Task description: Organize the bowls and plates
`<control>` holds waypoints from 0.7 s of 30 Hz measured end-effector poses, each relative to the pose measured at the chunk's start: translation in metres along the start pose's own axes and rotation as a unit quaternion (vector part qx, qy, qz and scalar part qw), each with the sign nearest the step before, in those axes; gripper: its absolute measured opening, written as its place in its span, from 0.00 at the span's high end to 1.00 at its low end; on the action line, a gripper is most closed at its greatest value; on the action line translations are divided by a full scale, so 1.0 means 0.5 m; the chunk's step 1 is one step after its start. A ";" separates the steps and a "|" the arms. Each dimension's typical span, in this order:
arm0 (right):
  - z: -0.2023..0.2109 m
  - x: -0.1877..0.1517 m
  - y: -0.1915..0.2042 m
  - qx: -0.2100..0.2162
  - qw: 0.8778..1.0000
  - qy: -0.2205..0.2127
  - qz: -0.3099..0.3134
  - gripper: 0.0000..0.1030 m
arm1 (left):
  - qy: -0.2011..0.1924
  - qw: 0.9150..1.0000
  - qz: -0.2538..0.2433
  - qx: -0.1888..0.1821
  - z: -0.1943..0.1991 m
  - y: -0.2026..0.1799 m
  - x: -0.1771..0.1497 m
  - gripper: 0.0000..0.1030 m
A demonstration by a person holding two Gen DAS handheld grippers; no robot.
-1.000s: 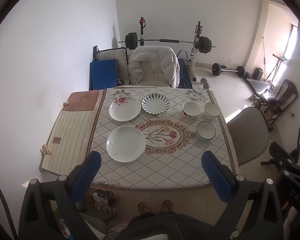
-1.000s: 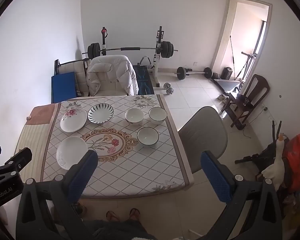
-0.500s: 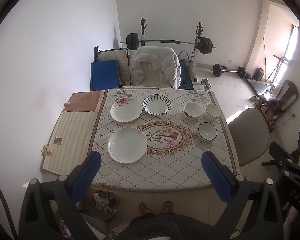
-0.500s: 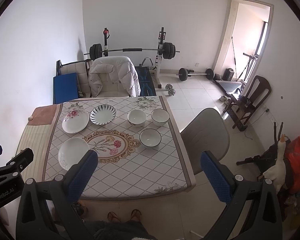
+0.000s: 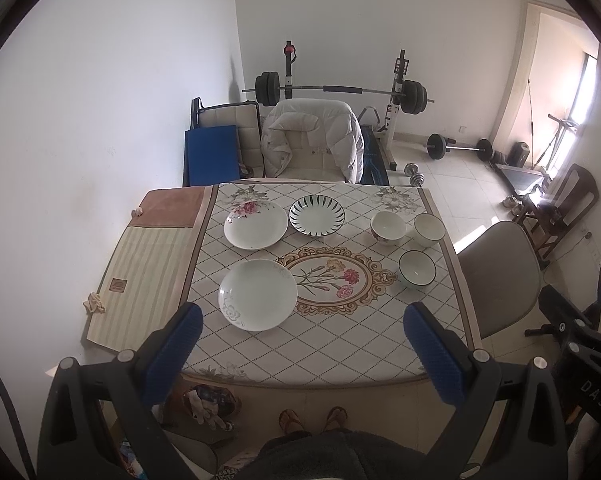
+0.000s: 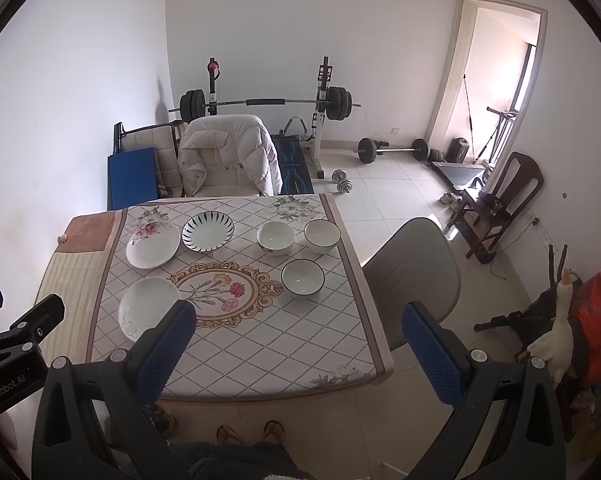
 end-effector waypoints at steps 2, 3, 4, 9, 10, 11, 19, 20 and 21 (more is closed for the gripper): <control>0.000 -0.001 0.002 0.000 1.000 -0.002 0.002 0.00 | 0.001 1.000 0.000 0.000 0.000 0.001 -0.001 0.00; 0.001 -0.001 0.003 0.000 1.000 -0.003 0.003 0.00 | 0.001 1.000 0.001 0.000 0.000 0.001 -0.001 0.00; 0.001 -0.001 0.003 0.001 1.000 -0.004 0.003 0.00 | 0.001 1.000 0.001 0.000 0.000 0.003 -0.002 0.00; -0.005 -0.004 0.003 0.003 1.000 0.000 0.002 0.00 | 0.001 1.000 0.000 0.001 0.001 0.001 0.000 0.00; -0.005 -0.005 0.001 0.004 1.000 0.000 0.002 0.00 | 0.001 1.000 0.000 0.001 0.001 0.000 0.000 0.00; -0.005 -0.004 0.002 0.003 1.000 -0.001 0.002 0.00 | 0.000 1.000 0.000 0.001 0.002 -0.001 0.000 0.00; -0.004 -0.003 0.000 0.002 1.000 -0.001 0.002 0.00 | -0.001 1.000 -0.002 -0.001 0.006 -0.002 0.001 0.00; -0.002 -0.003 0.000 0.001 1.000 -0.002 0.002 0.00 | -0.001 1.000 -0.002 -0.001 0.006 -0.002 0.001 0.00; -0.001 -0.003 0.001 0.001 1.000 -0.002 0.002 0.00 | 0.000 1.000 -0.003 0.000 0.006 -0.003 0.001 0.00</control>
Point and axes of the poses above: each gripper's, at about its wrist camera, not at the fingertips, and z roughly against the way its jaws point, y to its left, x to its top, the point moved 3 cm from there along -z, roughly the way its jaws point, and after that the axes turned 11 degrees about y, right-handed, at the moved point
